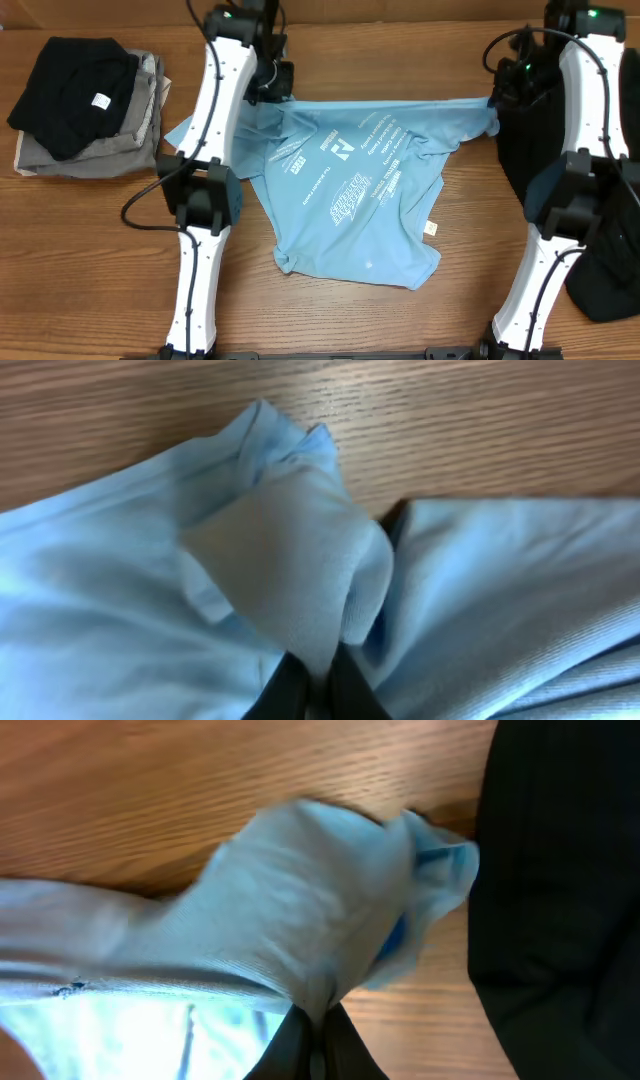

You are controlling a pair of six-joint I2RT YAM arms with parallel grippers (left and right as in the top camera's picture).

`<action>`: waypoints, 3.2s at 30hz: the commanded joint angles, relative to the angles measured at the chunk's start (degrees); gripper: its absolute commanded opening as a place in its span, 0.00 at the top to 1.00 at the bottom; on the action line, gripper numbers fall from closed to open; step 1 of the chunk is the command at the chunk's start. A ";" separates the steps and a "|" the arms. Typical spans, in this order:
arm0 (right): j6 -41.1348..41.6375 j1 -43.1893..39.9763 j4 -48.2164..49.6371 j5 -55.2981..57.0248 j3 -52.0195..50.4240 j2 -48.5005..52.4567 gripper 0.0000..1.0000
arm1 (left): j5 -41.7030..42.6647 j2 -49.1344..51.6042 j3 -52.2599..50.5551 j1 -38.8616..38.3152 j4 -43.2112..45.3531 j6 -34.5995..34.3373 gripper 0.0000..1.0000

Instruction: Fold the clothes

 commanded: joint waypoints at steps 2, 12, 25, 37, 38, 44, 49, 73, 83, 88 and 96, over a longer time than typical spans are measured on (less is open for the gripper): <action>-0.09 -4.26 0.98 4.11 0.63 0.13 0.96 | -4.09 1.70 0.24 -0.81 1.40 4.26 0.62; -0.11 -8.37 0.20 3.48 0.63 0.13 0.96 | -4.96 1.66 0.28 2.19 2.67 4.17 0.22; -0.09 -8.48 0.39 3.48 0.63 0.15 0.96 | 7.52 1.97 0.20 1.03 3.32 30.18 0.30; -0.11 -8.48 -0.26 3.50 0.63 0.15 0.96 | 2.67 1.97 -6.80 -0.35 8.09 33.73 0.33; -0.11 -8.46 -0.26 3.50 0.63 0.15 0.96 | 2.71 1.97 -7.23 -0.22 8.57 33.70 0.33; -0.11 -8.48 -0.22 3.50 0.63 0.15 0.96 | 2.97 1.97 -8.26 0.28 11.45 33.68 0.37; -0.11 -8.48 -0.13 3.50 0.63 0.15 0.96 | 5.14 1.97 -11.10 0.02 13.88 33.27 0.53; -0.07 -8.48 -1.57 0.42 4.35 -1.88 0.96 | -22.43 -3.08 8.66 1.99 11.47 9.79 0.95; 2.12 -8.48 -6.75 -0.39 11.80 -15.85 0.96 | -22.88 -15.23 20.61 1.99 7.23 9.22 0.96; 2.36 -8.48 -6.75 -0.37 11.78 -24.20 0.96 | -23.26 -19.58 20.61 1.99 5.44 9.25 0.96; 3.85 -8.48 -6.75 -0.33 11.74 -37.31 0.96 | -23.30 -26.01 20.61 2.01 -0.66 8.81 0.96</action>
